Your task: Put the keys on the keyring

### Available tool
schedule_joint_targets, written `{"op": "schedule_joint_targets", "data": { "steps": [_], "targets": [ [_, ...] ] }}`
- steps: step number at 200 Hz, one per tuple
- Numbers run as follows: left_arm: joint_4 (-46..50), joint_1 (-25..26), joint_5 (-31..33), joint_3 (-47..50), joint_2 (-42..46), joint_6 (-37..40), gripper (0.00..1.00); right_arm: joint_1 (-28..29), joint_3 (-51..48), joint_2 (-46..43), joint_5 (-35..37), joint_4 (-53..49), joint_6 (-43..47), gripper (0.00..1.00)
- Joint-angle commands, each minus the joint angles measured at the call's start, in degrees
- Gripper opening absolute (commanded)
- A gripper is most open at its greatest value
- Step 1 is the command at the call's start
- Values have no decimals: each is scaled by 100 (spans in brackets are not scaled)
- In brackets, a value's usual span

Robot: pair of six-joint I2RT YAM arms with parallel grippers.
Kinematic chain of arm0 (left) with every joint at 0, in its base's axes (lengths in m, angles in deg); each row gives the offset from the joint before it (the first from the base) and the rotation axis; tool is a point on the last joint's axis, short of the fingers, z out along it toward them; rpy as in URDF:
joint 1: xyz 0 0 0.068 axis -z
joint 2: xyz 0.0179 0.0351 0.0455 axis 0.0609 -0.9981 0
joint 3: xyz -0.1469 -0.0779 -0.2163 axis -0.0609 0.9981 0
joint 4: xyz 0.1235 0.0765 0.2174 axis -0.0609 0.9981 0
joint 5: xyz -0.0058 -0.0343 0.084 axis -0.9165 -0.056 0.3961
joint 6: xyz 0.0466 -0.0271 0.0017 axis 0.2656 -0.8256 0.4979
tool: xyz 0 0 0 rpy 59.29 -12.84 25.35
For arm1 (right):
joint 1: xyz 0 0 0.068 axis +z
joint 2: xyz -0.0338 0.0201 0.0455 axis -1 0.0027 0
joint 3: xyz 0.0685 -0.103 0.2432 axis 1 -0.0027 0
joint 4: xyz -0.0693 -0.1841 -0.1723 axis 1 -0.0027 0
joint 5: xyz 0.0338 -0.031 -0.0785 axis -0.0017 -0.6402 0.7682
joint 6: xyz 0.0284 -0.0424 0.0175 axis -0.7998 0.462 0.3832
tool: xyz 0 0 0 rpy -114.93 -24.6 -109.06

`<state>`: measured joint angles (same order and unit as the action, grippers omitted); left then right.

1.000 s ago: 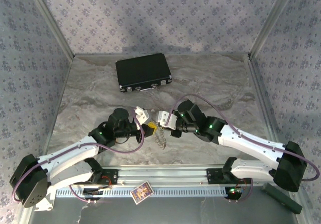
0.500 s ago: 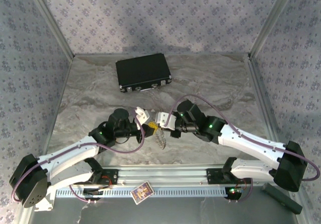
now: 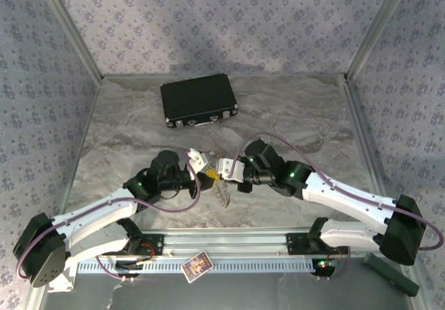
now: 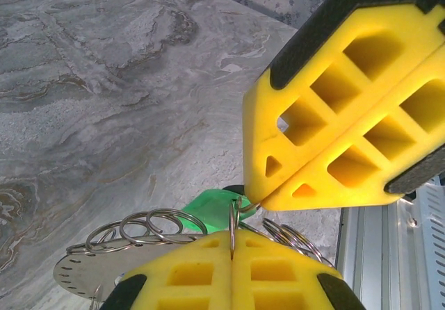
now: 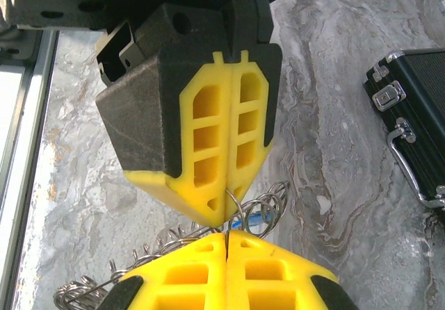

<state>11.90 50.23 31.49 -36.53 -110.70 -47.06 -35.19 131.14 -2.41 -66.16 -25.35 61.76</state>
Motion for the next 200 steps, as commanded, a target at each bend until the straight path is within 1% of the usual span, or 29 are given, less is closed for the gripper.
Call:
{"op": "schedule_joint_targets", "data": {
  "steps": [1, 83, 145, 150, 159, 168, 189, 200],
  "targets": [
    [-212, 8, 9, -251, 13, 4, 0, 98, 169, -40, -272, -240, 136, 0],
    [-338, 8, 31, -221, 65, 202, 0, 208, 121, 54, -57, -307, 246, 0],
    [-356, 19, 72, -198, 97, 249, 0, 235, 42, -113, 71, -428, 385, 0],
    [-378, 12, 71, -189, 100, 255, 0, 239, 22, -103, 63, -430, 399, 5],
    [-396, 11, 71, -176, 108, 277, 0, 256, 9, -108, 63, -430, 407, 17],
    [-398, 23, 71, -174, 117, 323, 0, 263, 17, -127, 65, -421, 356, 25],
    [-425, 70, 79, -142, 132, 530, 0, 169, 4, -352, -28, -438, 214, 34],
    [-510, 96, 143, -93, 137, 668, 0, 24, -14, -527, -233, -509, 129, 36]
  ]
}}
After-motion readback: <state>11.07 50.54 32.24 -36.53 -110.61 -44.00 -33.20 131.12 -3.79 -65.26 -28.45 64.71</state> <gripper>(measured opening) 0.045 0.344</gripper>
